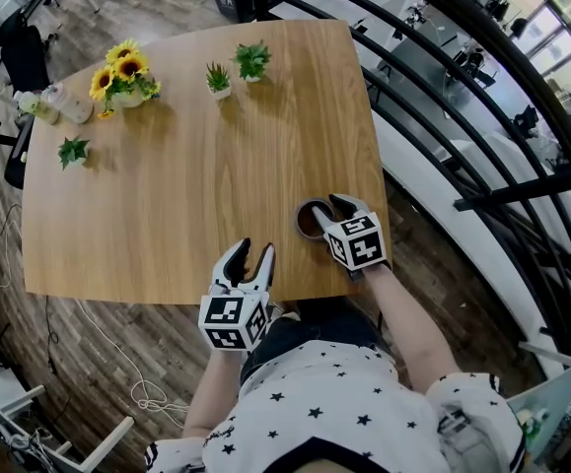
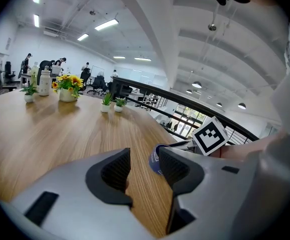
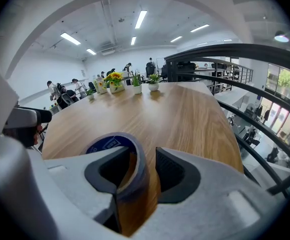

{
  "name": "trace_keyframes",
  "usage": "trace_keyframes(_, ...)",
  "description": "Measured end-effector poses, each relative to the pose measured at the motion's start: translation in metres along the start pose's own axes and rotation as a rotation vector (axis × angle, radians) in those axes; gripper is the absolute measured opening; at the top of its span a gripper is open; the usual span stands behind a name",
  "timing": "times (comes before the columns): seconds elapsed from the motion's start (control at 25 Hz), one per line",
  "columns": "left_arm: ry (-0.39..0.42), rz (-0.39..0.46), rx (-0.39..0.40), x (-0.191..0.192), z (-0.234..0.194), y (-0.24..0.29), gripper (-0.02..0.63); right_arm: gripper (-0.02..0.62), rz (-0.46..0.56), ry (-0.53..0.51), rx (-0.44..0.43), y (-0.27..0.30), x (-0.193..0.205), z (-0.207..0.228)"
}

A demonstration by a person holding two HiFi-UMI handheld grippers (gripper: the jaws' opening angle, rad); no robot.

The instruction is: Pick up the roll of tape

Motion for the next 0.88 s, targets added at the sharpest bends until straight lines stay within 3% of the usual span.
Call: trace_keyframes(0.88,0.012,0.034,0.003,0.007,0.007,-0.039,0.167,0.101,-0.009,0.024,0.061,-0.006,0.003,-0.008)
Point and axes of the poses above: the fingertips, and each gripper's own axes: y forward along the fingers, z to its right, x out of its underside, the point moved 6 cm from there along -y, backward along the fingers, and after that the axes turned 12 degrees about -y, right-handed, at the moved point
